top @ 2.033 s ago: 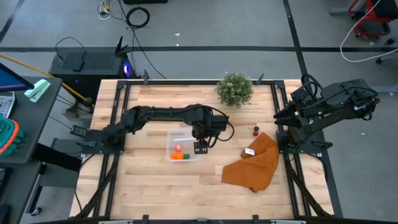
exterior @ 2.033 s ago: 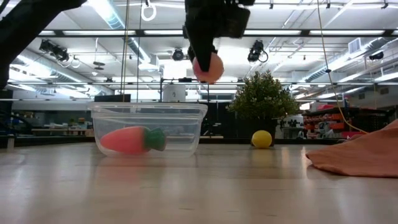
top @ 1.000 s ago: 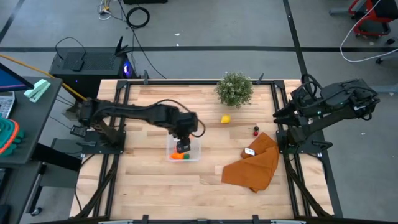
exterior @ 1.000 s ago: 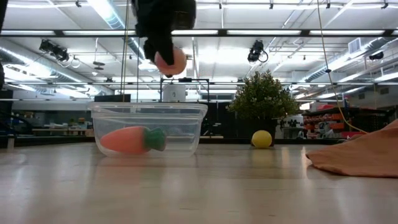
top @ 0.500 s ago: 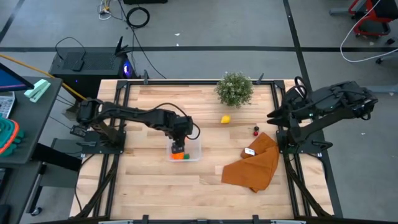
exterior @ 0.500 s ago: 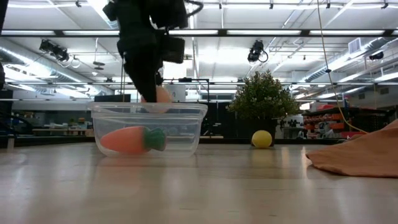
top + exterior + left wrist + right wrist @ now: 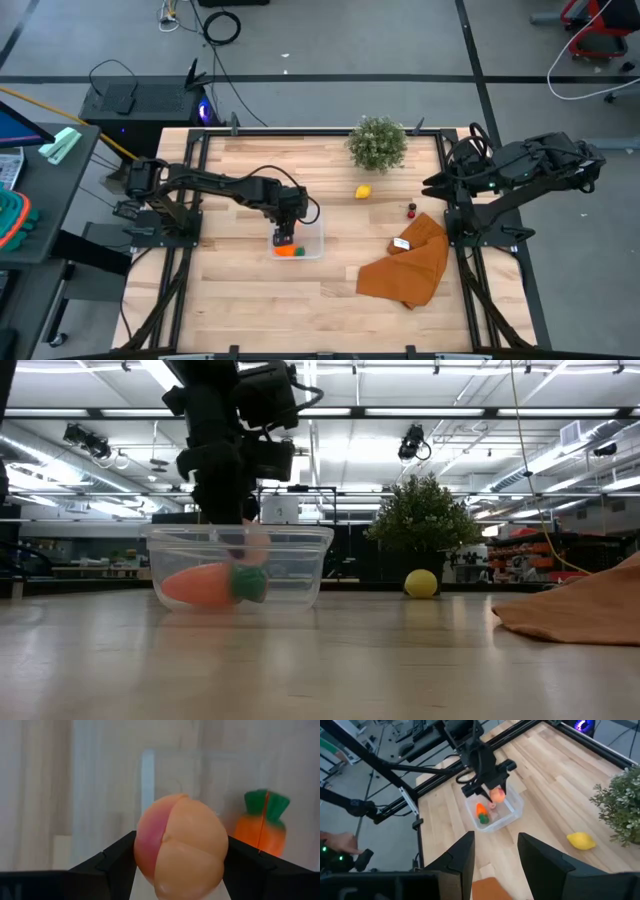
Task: Pick and placing Produce into tupperware
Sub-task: Put the orange peach into the transparent bin
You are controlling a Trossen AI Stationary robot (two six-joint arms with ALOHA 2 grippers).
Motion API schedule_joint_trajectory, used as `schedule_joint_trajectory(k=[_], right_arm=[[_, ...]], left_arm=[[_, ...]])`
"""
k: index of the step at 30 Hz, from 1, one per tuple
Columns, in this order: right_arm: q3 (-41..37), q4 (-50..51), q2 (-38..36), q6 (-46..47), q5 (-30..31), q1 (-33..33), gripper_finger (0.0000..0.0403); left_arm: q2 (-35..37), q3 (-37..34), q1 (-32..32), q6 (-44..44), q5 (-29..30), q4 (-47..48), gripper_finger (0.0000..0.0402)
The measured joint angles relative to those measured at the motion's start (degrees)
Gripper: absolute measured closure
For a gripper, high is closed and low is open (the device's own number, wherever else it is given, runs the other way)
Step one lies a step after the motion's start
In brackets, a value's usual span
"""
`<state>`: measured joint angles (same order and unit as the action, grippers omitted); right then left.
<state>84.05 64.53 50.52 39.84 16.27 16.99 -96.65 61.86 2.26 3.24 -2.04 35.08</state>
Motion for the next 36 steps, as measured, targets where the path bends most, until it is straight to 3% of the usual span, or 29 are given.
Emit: schedule_joint_trajectory(k=[8, 24, 36], right_arm=[[0.0, -0.4, 0.1, 1.1, 0.2, 0.0, 0.0280], [0.0, -0.4, 0.1, 1.1, 1.4, 0.0, 0.0280], [0.0, -0.5, 0.1, 1.1, 1.4, 0.0, 0.0280]], left_arm=[[-3.8, -0.1, 0.0, -0.9, -1.2, -1.4, 0.0149], [-4.8, 0.0, 0.0, -1.0, -2.0, -3.7, 0.0152], [-7.5, 0.1, 0.0, -1.1, -4.0, -4.5, 0.0130]])
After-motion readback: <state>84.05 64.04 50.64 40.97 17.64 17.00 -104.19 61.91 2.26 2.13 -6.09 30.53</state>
